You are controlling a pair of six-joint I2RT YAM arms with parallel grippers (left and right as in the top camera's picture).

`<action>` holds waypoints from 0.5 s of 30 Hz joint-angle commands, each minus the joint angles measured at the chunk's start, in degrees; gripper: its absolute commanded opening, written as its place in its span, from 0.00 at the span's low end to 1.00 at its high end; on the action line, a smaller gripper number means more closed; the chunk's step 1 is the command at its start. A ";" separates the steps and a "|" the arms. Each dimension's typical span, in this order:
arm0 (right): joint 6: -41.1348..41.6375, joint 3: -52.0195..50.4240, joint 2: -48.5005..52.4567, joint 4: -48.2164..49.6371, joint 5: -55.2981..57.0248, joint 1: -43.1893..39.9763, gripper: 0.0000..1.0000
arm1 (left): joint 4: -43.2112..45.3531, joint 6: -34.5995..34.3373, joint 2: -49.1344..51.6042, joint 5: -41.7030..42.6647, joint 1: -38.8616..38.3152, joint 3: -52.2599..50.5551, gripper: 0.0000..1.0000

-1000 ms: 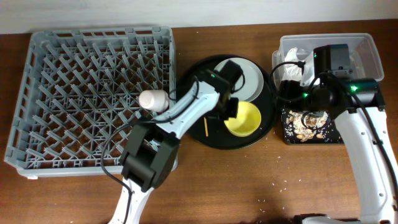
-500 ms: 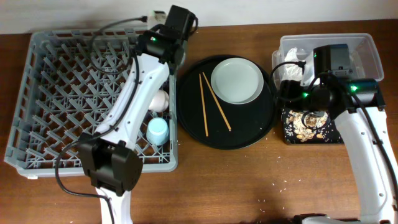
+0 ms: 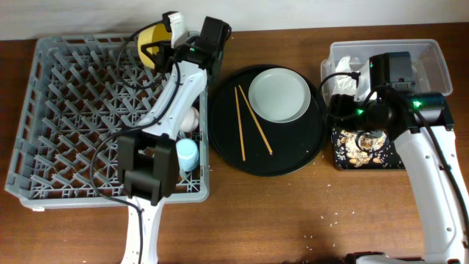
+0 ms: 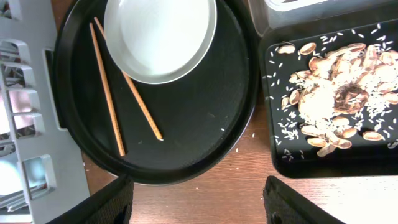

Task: Sort waste into correct bins and load items into the dishwasher rack
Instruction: 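Carry the yellow bowl to the rack's back row and release it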

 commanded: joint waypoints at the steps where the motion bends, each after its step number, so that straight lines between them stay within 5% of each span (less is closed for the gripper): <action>1: -0.59 0.59 0.42 -0.24 2.38 -0.42 0.68 | 2.27 0.46 2.08 -3.74 -0.04 0.17 0.00; 15: -0.57 0.59 0.42 -0.22 2.95 -0.42 0.72 | 3.32 0.44 5.01 -0.07 -0.17 0.17 0.00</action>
